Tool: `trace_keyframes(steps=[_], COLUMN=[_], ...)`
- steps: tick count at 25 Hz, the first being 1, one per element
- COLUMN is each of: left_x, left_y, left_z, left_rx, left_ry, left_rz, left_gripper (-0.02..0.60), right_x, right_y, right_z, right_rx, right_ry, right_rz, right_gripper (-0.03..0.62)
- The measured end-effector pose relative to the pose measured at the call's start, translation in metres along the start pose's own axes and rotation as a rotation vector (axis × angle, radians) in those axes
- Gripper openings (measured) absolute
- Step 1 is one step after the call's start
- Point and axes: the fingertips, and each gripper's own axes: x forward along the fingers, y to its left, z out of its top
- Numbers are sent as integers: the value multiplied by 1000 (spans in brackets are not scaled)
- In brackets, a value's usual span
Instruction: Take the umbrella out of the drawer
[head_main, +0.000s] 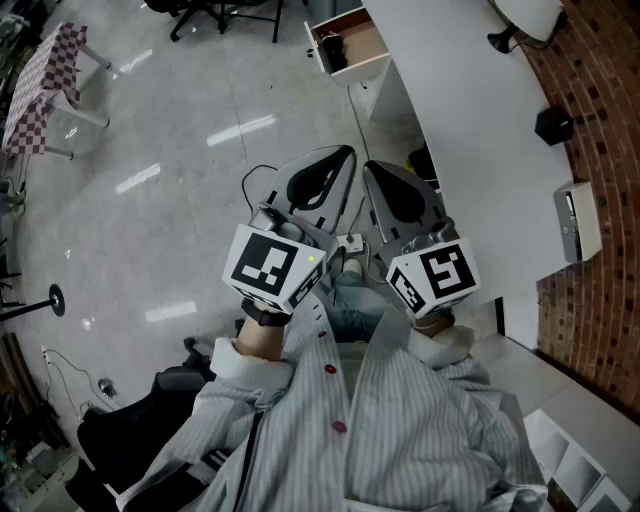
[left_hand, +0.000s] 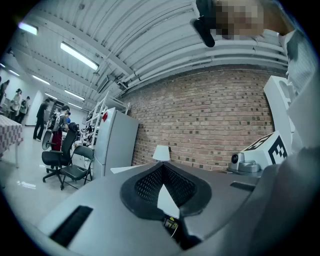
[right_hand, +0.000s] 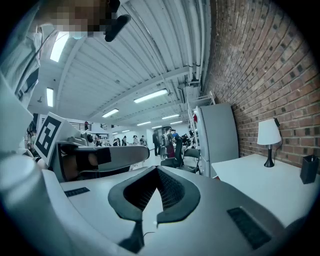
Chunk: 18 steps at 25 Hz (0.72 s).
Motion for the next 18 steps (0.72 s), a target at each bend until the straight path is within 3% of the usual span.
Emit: trace_keyframes(steps=[5, 18], left_x=[6, -9], left_y=[-5, 17], left_z=[3, 3], left_rx=[23, 59], left_ry=[-7, -3], left_rz=[3, 176], left_gripper=[9, 9], right_x=[-10, -14], right_y=[-10, -30], right_z=[3, -16], right_rx=[-6, 32], right_ry=[-19, -7], right_rz=[0, 68], right_gripper=[35, 35])
